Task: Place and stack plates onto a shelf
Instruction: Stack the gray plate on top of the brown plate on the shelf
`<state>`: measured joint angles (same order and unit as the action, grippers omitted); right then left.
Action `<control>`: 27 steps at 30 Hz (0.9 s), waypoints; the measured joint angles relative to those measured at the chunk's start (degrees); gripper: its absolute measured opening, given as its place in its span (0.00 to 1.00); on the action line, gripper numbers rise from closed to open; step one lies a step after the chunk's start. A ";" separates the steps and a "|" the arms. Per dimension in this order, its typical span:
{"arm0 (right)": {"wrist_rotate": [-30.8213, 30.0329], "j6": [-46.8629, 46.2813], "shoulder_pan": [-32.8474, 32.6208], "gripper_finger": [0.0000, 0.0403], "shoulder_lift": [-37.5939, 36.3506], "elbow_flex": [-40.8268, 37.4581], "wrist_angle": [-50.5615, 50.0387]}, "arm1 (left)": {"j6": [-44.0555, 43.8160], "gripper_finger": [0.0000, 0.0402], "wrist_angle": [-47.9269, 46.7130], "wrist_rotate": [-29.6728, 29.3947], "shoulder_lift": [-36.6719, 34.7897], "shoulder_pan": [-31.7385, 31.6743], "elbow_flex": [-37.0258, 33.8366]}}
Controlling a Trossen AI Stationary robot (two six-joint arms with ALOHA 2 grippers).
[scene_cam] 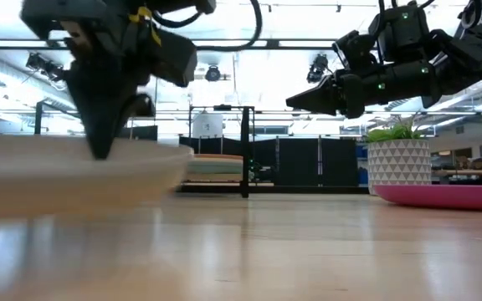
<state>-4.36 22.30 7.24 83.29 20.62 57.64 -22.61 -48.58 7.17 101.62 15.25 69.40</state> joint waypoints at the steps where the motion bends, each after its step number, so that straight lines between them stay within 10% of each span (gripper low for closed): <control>1: 0.00 -0.49 -0.02 0.14 0.00 0.02 -0.09 | 2.42 0.04 -1.62 -1.60 -1.37 -1.12 -0.14; 18: -0.11 -4.15 -1.39 0.14 0.00 0.02 -4.31 | 32.21 0.04 -11.69 -3.53 -22.41 -44.06 -5.94; 27: -0.46 -4.43 -1.50 0.14 0.00 0.00 -4.74 | 27.42 0.04 -4.45 -2.11 -22.46 -60.06 -5.98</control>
<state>-4.82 17.87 5.74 83.29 20.62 52.90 4.81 -53.03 5.06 79.15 -44.81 63.42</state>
